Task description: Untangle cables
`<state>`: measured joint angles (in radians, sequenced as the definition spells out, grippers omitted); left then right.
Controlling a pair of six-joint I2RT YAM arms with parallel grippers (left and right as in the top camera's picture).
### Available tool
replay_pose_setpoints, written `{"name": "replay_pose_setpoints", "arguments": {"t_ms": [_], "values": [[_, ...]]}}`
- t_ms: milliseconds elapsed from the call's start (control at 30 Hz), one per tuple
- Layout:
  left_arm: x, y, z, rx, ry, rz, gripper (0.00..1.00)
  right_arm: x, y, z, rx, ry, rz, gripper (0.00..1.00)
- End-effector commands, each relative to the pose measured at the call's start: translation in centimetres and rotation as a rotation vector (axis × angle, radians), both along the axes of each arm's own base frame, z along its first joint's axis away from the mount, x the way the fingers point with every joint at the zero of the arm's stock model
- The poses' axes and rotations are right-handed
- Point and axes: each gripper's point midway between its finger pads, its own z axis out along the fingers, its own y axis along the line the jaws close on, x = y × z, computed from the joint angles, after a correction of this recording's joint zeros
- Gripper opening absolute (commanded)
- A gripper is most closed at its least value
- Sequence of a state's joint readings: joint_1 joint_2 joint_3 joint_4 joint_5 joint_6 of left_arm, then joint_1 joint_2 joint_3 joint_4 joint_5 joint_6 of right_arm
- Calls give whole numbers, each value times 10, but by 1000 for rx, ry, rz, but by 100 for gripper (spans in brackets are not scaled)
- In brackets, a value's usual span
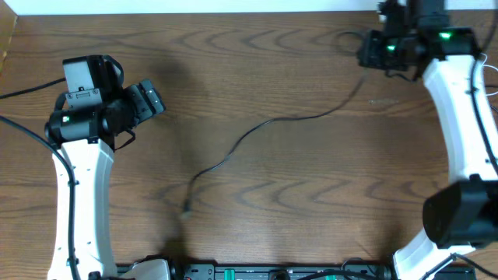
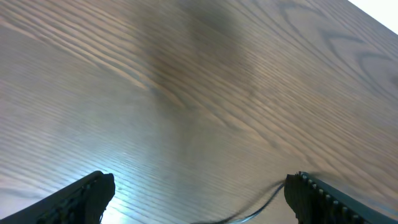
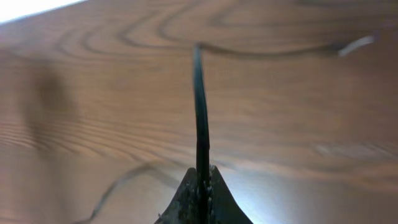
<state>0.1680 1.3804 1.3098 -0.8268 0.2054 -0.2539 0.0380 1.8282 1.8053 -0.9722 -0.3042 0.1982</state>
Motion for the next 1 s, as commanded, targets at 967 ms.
{"name": "replay_pose_setpoints", "arguments": {"t_ms": [967], "values": [[31, -76, -35, -98, 39, -231, 93, -10, 8, -35, -342, 137, 154, 1]]}}
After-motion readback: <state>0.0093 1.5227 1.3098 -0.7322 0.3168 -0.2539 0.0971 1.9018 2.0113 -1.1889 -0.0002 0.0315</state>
